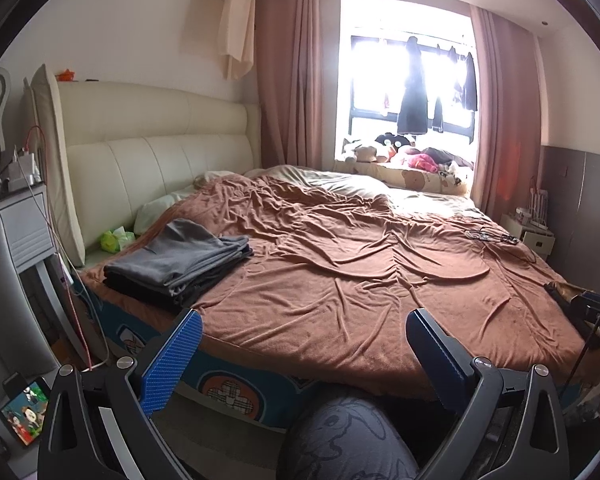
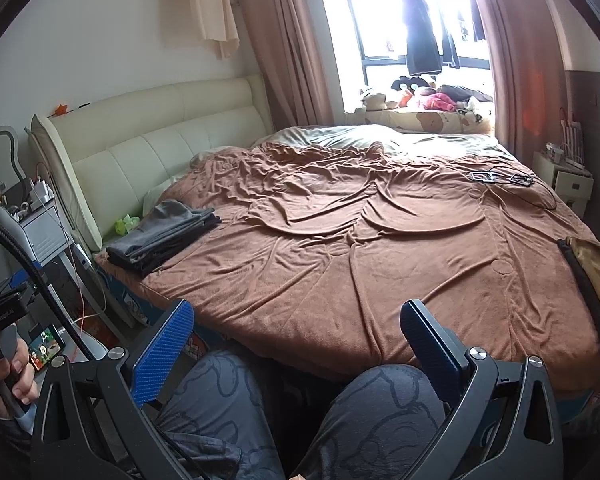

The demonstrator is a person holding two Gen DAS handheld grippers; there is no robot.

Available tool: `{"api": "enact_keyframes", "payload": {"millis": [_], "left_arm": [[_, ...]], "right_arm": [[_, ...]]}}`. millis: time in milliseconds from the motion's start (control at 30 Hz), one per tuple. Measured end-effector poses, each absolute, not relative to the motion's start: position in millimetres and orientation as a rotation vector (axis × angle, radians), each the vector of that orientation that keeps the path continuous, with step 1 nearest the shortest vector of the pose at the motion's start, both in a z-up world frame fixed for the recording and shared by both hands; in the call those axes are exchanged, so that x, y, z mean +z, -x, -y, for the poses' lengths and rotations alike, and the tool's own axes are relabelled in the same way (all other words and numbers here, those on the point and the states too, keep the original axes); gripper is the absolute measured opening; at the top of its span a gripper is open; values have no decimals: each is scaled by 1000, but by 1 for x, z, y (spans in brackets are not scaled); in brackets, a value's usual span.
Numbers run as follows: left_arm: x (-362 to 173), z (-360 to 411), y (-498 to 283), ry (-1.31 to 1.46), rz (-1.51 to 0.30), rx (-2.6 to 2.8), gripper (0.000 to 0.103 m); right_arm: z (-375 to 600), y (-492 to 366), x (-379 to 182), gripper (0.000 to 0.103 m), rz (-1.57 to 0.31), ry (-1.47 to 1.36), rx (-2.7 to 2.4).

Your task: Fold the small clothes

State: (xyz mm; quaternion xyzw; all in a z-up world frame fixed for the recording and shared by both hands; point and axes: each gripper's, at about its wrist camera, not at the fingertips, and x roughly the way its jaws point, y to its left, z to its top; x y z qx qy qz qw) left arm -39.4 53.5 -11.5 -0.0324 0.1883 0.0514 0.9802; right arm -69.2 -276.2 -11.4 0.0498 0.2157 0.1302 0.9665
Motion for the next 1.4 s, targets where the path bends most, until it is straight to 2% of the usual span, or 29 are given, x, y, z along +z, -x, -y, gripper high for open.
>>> {"api": "enact_keyframes", "payload": {"millis": [1400], "left_arm": [[1,-49,60,66,-338,81,102]], "right_arm": [[291,79,-5,103,-423,-113,223]]}}
